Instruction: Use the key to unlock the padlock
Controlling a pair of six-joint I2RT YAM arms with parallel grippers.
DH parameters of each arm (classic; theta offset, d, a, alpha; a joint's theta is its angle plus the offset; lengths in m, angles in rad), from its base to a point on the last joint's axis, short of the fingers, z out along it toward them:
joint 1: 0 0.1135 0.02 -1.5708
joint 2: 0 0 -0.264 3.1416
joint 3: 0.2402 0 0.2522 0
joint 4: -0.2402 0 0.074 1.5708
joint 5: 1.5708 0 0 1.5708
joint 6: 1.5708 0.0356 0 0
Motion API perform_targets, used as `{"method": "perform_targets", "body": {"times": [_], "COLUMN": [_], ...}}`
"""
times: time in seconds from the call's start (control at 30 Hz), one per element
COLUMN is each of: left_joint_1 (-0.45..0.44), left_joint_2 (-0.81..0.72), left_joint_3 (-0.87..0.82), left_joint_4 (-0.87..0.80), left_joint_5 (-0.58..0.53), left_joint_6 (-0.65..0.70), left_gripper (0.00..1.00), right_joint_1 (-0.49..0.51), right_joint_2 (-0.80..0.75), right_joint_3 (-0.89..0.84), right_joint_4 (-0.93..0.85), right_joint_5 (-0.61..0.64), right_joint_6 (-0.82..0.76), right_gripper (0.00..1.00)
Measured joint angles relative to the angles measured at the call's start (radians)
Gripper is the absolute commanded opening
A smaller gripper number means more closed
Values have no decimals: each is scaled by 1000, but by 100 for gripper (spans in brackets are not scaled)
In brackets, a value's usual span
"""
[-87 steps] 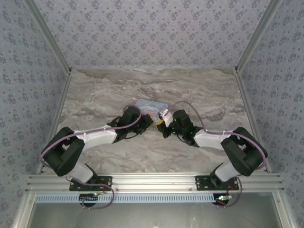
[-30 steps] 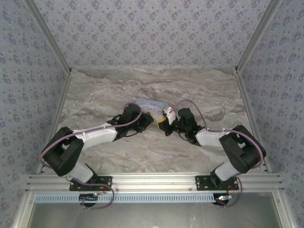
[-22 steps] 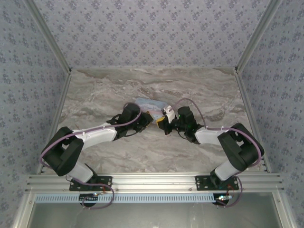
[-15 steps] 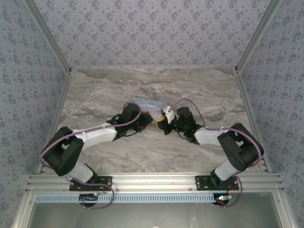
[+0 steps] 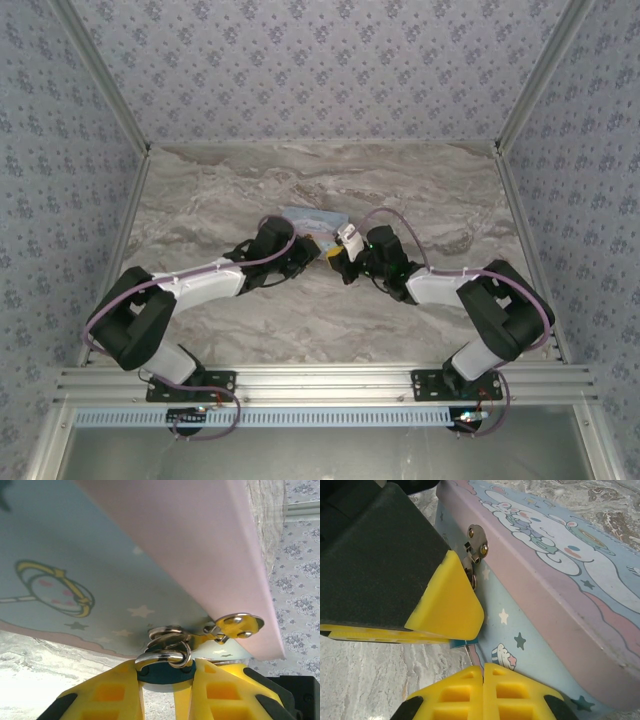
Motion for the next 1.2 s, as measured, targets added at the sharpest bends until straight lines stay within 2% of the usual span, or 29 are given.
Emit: {"method": "perform_targets", "body": {"times": [0.37,0.83,1.2], "left_joint_1": [4,-10,-13], "left_joint_2": [-1,-53,-59], "left_joint_3": [0,0,0], "left_joint_4": [-2,-38,-51], "left_joint_5": [-6,23,42], "left_joint_6": [-6,-36,-39], "left_gripper": [13,13,13], "right_joint_1": [2,14,11], "right_joint_2": [5,-86,-134], "right_joint_3": [0,-91,-138], "right_joint_4": [3,68,66], "right_joint_5": [5,20,80], "right_joint_6": [0,19,31], "right_gripper": [0,0,0]}}
